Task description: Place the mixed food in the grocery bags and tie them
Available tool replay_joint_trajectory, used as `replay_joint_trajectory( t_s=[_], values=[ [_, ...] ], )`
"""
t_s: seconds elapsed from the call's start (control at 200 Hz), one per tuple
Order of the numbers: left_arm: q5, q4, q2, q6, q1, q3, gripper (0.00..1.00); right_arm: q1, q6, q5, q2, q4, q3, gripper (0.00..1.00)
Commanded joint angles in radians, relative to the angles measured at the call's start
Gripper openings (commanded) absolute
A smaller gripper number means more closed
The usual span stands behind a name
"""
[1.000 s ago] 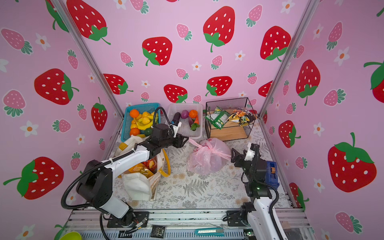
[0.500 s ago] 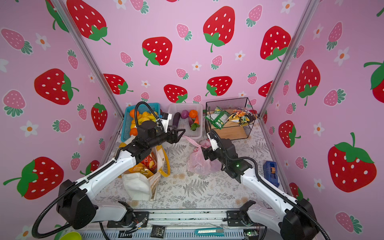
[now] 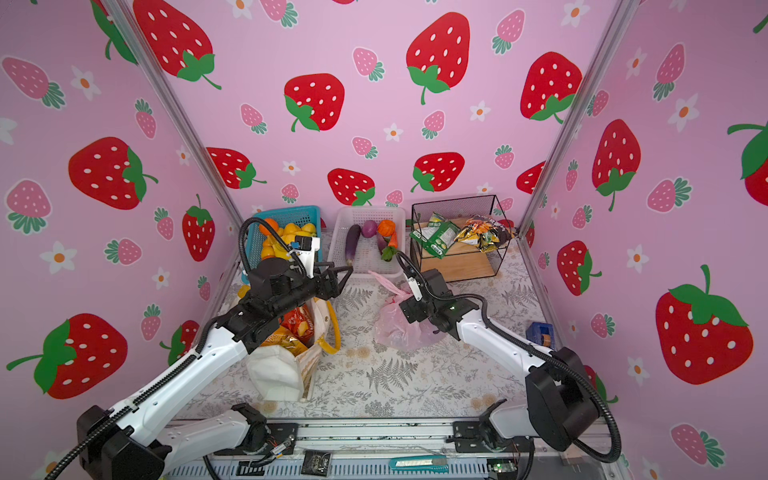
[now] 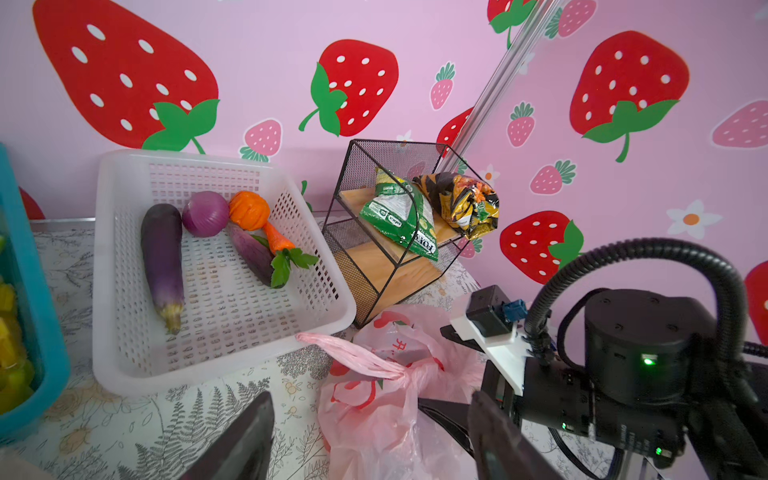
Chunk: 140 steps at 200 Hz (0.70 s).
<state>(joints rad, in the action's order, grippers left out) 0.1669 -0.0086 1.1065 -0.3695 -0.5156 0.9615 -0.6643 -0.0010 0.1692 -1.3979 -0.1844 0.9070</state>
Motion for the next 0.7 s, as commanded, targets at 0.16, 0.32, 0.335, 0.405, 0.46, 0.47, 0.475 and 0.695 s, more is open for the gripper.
replay_joint_trajectory(
  t_s=[0.16,0.32,0.335,0.405,0.46,0.47,0.475,0.695],
  values=[
    [-0.246,-0.397,-0.158,-0.033,-0.003,0.04,0.76,0.063,0.039,-0.099,-0.083,0.028,-0.049,0.64],
    [-0.371,-0.66,-0.185,-0.018,-0.002,0.078,0.76,0.072,0.054,-0.156,-0.095,0.071,-0.076,0.31],
    [-0.37,-0.679,-0.18,-0.016,-0.003,0.08,0.76,0.073,0.056,-0.157,-0.09,0.076,-0.079,0.27],
    [-0.307,-0.744,-0.134,-0.019,-0.011,0.103,0.76,0.081,0.065,-0.167,-0.054,0.095,-0.093,0.09],
    [-0.29,-0.767,-0.096,-0.027,-0.056,0.115,0.75,0.087,0.078,-0.174,-0.009,0.111,-0.106,0.03],
    [-0.294,-0.768,-0.091,-0.026,-0.068,0.116,0.75,0.088,0.081,-0.175,0.0,0.115,-0.109,0.03],
    [-0.298,-0.768,-0.089,-0.026,-0.074,0.116,0.75,0.09,0.082,-0.175,0.004,0.117,-0.111,0.02],
    [-0.501,-0.793,0.091,-0.013,-0.209,0.176,0.78,0.114,0.134,-0.211,0.172,0.159,-0.162,0.0]
  ],
)
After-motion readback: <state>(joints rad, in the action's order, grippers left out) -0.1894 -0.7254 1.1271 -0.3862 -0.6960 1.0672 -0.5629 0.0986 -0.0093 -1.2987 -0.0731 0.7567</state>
